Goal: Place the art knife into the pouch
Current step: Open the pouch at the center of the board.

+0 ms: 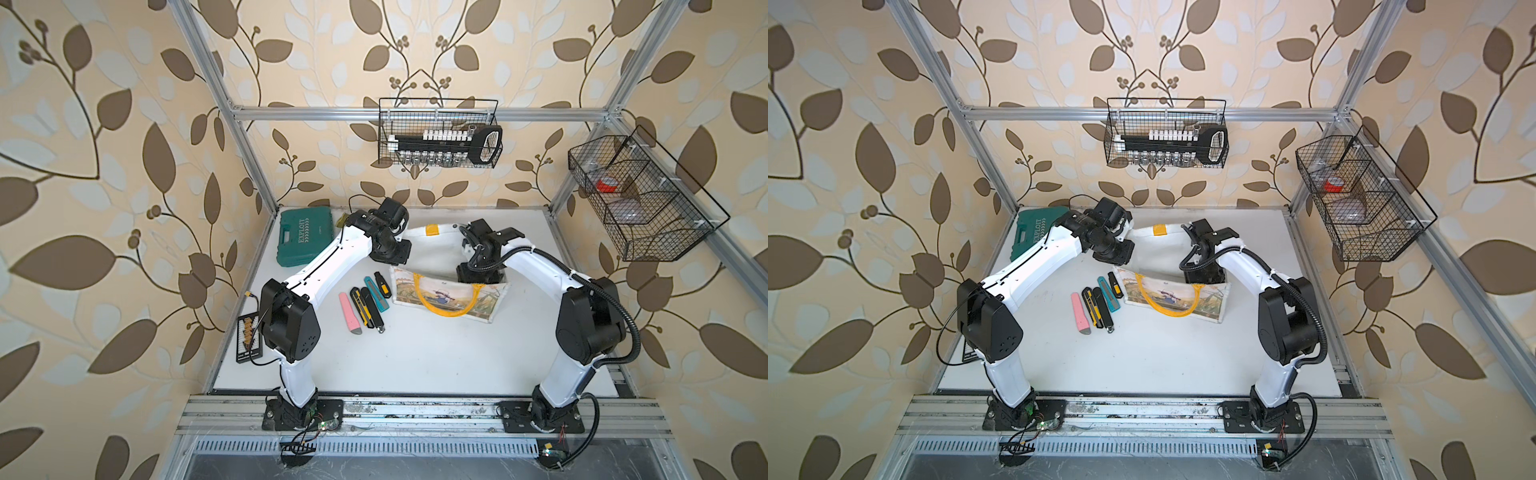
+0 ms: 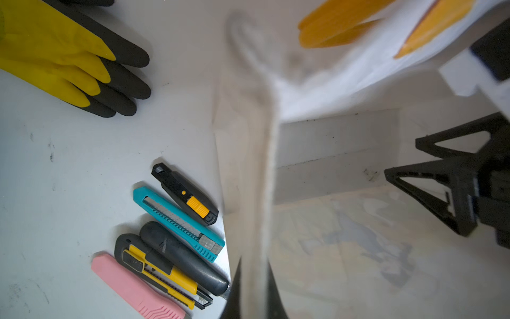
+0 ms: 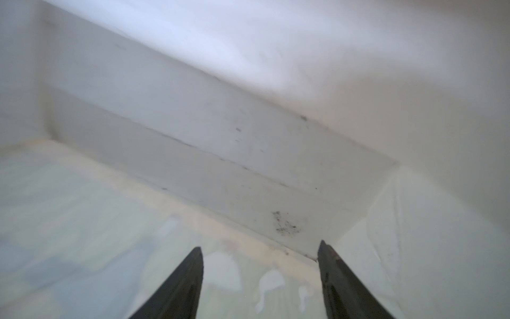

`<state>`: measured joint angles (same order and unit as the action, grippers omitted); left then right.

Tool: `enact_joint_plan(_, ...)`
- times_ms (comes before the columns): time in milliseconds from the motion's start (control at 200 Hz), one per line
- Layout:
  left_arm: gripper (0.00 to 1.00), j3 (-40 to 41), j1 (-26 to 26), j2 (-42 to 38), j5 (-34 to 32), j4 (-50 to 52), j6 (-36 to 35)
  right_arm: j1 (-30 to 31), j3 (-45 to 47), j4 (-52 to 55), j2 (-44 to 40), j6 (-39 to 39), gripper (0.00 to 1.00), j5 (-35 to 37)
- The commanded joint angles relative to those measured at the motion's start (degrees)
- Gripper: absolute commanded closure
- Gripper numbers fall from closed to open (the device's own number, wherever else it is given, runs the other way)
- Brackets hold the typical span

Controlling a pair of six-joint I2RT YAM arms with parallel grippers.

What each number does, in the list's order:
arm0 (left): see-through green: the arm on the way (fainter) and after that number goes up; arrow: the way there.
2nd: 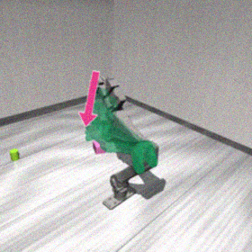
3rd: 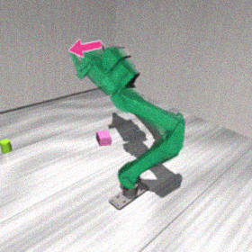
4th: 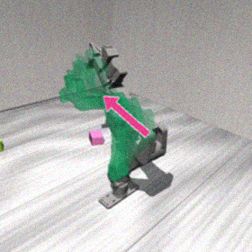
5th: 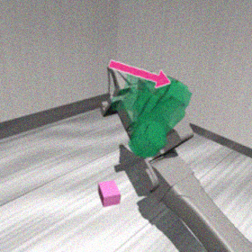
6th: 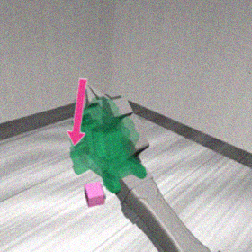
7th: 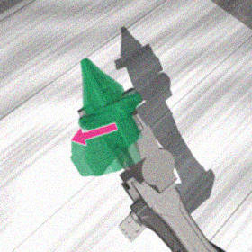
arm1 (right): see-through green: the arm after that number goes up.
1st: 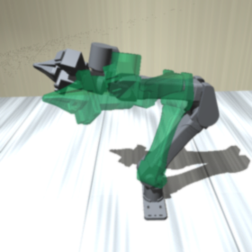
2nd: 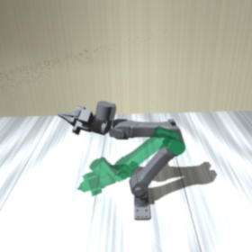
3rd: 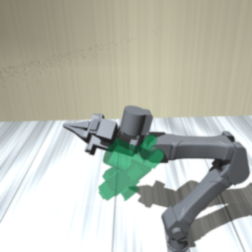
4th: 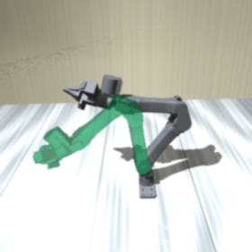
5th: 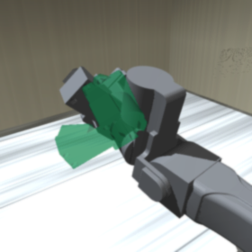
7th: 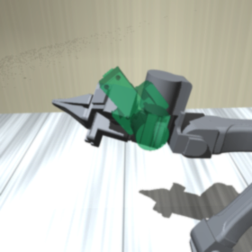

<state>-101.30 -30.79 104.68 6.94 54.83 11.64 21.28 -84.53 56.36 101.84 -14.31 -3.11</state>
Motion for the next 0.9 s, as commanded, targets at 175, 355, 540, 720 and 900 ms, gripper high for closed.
enact_joint_plan(175, 1.0, -3.12, -1.93, 1.18, -1.97, 0.02, 1.46, 2.36, -8.4, 3.91, -5.47, -2.04, 0.3, -3.07)
enact_joint_plan(355, 1.0, -3.28, -2.13, 1.62, -1.87, -0.24, 1.53, 2.22, -14.72, 8.66, -10.09, -1.7, 0.27, 1.68)
enact_joint_plan(540, 1.0, -4.09, -2.31, 1.6, -1.75, 0.11, 1.51, 1.85, -19.13, 13.57, -12.09, -1.85, 0.26, 7.65)
enact_joint_plan(720, 1.0, -3.64, -2.51, 1.09, -1.86, 0.03, 1.47, 1.46, -18.59, 15.65, -13.69, -2.7, 0.26, 13.13)
enact_joint_plan(900, 1.0, -3.43, -2.51, 0.65, -2.1, 0.02, 1.42, -1.7, -13.39, 15.24, -15.47, -2.68, 0.26, 14.13)
